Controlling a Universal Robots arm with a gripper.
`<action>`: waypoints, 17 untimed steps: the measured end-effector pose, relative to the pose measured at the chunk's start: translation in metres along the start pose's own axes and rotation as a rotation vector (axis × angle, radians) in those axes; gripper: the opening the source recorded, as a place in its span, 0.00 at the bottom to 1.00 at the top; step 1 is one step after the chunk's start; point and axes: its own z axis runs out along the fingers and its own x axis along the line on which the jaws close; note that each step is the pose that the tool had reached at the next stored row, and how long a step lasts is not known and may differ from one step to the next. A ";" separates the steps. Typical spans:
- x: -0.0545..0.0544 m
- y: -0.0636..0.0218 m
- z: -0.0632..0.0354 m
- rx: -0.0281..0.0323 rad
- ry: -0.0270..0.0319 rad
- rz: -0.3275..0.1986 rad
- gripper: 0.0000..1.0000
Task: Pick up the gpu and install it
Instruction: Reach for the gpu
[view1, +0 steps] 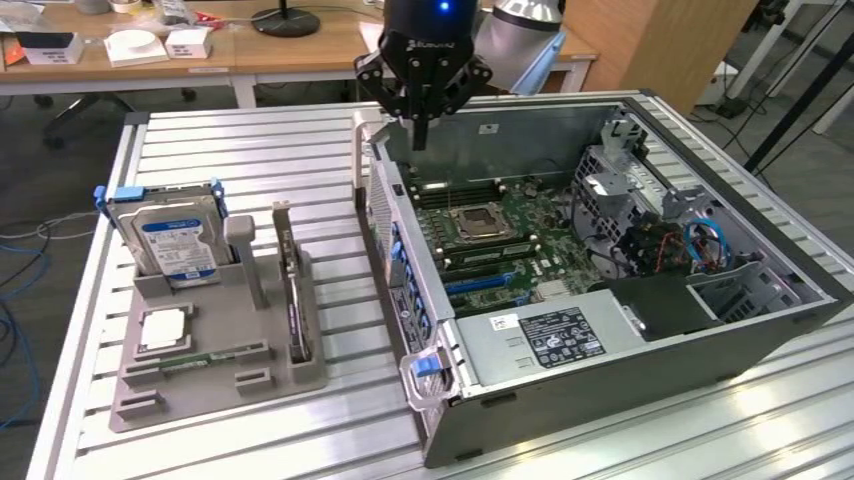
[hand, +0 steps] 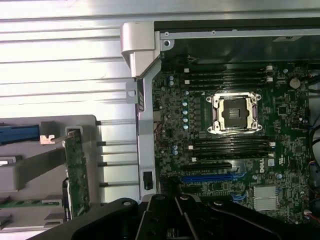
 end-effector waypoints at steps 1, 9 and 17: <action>0.001 -0.0001 0.0000 0.0000 0.0000 0.000 0.11; 0.009 -0.0007 0.0002 -0.0001 -0.0001 0.000 0.11; 0.018 -0.0014 0.0003 0.0000 0.0000 0.000 0.11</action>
